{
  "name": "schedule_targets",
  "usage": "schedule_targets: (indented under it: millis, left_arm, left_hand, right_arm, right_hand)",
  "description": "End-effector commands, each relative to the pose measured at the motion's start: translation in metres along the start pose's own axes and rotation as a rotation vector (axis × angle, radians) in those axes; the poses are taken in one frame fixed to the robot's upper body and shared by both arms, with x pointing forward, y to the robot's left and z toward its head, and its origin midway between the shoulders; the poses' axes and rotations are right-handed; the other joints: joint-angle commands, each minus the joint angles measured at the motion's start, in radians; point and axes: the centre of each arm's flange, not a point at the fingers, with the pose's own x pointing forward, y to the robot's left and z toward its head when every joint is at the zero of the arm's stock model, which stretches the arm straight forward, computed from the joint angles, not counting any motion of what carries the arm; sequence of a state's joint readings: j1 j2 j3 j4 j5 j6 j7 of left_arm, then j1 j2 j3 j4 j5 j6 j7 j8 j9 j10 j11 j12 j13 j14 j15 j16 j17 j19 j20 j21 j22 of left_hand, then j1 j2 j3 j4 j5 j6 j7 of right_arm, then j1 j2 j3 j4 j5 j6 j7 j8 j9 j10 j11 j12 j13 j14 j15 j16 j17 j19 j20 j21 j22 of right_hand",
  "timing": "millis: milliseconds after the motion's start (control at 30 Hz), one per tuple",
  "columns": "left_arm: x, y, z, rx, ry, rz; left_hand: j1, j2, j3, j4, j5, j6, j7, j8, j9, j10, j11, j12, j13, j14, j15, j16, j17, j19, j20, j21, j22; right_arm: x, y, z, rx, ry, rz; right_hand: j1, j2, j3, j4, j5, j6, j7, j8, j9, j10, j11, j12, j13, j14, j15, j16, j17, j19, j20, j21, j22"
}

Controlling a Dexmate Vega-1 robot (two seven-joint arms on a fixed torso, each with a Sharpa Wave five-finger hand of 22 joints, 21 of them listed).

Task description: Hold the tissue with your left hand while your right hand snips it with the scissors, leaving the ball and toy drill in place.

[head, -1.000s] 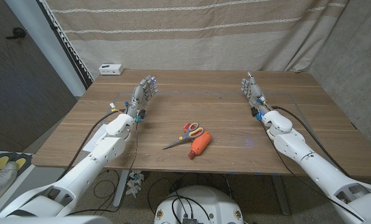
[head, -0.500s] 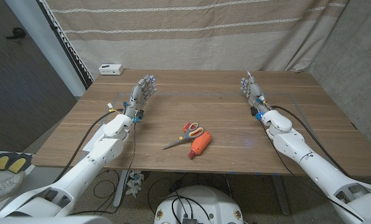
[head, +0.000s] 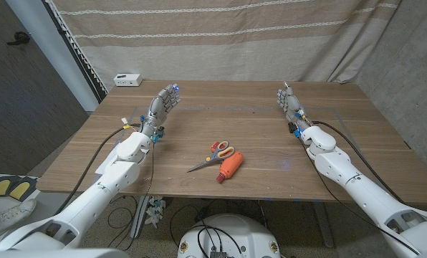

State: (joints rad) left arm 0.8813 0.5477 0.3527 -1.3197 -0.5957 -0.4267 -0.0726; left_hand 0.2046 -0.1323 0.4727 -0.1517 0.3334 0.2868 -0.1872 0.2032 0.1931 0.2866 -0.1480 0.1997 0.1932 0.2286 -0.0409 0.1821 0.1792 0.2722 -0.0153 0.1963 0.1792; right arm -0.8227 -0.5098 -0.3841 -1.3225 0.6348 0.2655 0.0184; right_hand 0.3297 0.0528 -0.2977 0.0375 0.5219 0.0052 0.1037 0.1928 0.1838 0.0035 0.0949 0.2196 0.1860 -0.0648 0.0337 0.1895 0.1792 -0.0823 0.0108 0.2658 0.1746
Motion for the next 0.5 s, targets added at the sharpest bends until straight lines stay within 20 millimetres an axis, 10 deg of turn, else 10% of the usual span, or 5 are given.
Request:
schedule_targets:
  millis: [33,500]
  left_arm:
    - [-0.013,0.0001,0.0159,0.13,-0.034,-0.021]
    - [-0.0203,-0.0048,0.0211,0.305,-0.033,-0.029]
  left_hand:
    - [0.01,-0.011,0.0,0.002,0.011,0.019,0.004,0.007,0.002,0.008,-0.003,0.006,0.001,-0.007,-0.137,0.001,0.002,-0.008,-0.007,-0.003,0.002]
    - [0.014,-0.016,-0.003,0.0,0.018,-0.003,-0.004,-0.002,0.002,0.027,-0.005,0.012,0.001,-0.02,-0.133,0.001,0.001,-0.023,-0.007,-0.006,0.001]
  right_arm:
    - [-0.0059,0.0035,0.004,-0.067,0.003,0.013]
    - [-0.0048,-0.0023,0.0059,-0.12,-0.013,0.027]
  right_hand:
    - [0.011,0.003,0.0,-0.005,0.009,-0.004,0.003,0.003,0.003,-0.001,-0.001,0.003,0.003,-0.01,-0.006,-0.004,0.003,-0.007,0.002,-0.003,0.005]
    - [0.022,0.006,0.003,-0.011,0.012,-0.013,-0.003,0.001,0.003,-0.011,-0.008,-0.002,0.003,-0.017,-0.009,-0.006,0.003,-0.014,0.002,-0.013,0.005]
